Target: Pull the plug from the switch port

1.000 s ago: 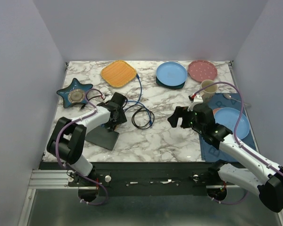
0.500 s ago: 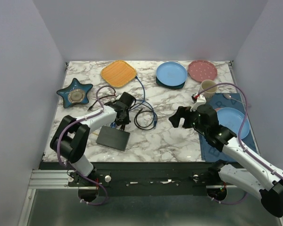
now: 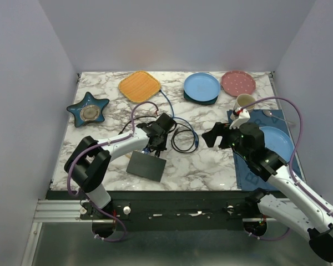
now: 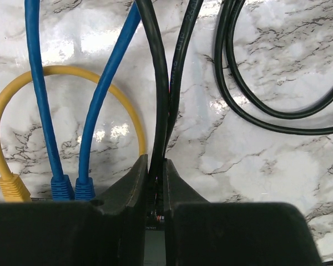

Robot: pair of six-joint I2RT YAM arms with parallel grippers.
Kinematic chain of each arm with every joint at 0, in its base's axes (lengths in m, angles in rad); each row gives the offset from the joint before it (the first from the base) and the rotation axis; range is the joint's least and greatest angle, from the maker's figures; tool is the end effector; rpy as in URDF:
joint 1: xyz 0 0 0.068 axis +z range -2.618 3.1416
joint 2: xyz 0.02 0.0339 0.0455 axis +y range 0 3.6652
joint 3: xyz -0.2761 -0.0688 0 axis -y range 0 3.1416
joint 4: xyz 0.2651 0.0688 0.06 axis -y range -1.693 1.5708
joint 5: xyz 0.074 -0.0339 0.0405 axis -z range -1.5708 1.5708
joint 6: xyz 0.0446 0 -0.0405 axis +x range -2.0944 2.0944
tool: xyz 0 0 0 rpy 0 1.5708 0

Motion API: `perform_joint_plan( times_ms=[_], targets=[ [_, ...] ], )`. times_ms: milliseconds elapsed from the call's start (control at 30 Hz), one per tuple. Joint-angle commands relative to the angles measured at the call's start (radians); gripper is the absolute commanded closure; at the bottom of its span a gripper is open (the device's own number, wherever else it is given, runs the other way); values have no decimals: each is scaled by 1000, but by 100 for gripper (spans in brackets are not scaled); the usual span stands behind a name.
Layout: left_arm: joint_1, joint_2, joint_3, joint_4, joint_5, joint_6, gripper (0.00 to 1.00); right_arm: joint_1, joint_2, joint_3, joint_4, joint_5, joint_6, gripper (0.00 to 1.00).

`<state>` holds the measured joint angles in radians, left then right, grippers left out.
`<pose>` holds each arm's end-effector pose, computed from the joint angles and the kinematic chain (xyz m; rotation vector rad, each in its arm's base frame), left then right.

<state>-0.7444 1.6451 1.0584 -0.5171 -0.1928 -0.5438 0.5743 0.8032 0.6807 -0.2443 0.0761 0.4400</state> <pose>0.2614 -0.2292 0.1869 0.2047 2.6425 -0.1735 0.1776 0.1109 0.2968 -0.0813 1.9823 0.5958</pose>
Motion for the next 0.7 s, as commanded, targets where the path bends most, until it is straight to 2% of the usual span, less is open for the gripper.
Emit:
perform_joint_plan(
  times_ms=[0, 233, 333, 533, 633, 667],
  targets=[
    [-24, -19, 49, 29, 7, 74, 100, 1, -30, 29, -53, 42, -17, 0],
    [-105, 80, 201, -96, -63, 267, 100, 1, -75, 31, -70, 90, -26, 0],
    [-159, 129, 221, -127, -94, 318, 100, 1, -75, 31, -72, 90, -26, 0],
    [-268, 170, 201, -129, -180, 323, 100, 1, -78, 25, -78, 88, -24, 0],
    [-273, 145, 190, -118, -226, 274, 90, 1, -79, 22, -81, 91, -24, 0],
    [-273, 131, 187, -113, -249, 266, 79, 1, -79, 25, -81, 90, -24, 0]
  ],
)
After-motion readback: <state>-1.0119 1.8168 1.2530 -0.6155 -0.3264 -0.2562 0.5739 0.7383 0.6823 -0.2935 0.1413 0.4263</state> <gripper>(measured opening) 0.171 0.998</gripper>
